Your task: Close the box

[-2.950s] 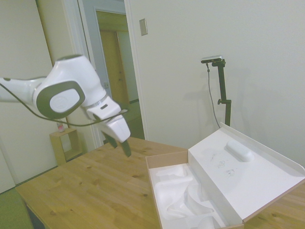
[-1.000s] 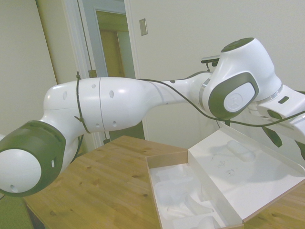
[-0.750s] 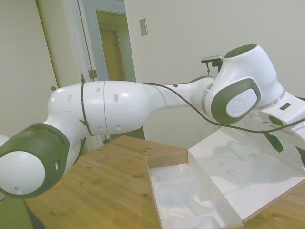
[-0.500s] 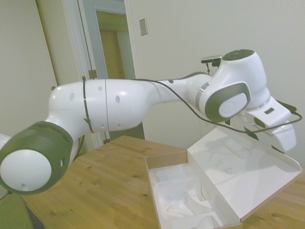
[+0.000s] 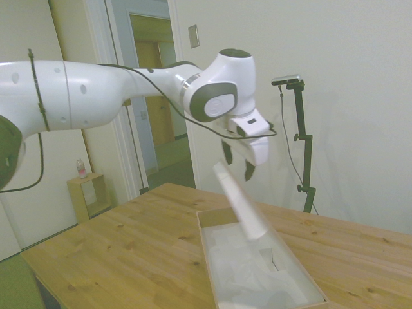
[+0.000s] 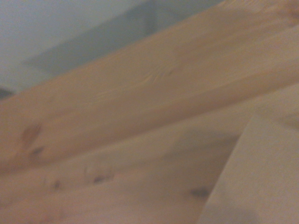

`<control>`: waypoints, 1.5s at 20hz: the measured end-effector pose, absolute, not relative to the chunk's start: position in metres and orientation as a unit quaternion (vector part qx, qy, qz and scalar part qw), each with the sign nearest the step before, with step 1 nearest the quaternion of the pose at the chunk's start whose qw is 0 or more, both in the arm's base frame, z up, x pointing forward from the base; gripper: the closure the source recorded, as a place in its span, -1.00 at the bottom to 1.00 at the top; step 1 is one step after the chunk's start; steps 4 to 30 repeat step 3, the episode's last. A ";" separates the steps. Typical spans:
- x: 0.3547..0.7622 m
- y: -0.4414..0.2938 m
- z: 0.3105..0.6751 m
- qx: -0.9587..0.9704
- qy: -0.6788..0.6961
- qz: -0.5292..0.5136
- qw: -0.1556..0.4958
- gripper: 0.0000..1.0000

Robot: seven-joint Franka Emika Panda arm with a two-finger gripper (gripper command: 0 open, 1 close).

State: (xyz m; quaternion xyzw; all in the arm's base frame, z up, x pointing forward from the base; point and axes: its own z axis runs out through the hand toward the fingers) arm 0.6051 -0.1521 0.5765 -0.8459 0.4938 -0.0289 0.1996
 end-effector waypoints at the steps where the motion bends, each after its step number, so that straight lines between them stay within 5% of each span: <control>1: 0.595 -0.136 0.576 -0.859 0.473 -0.019 0.194 -1.00; 30: 0.573 -0.105 0.573 -0.883 0.435 -0.008 0.175 -1.00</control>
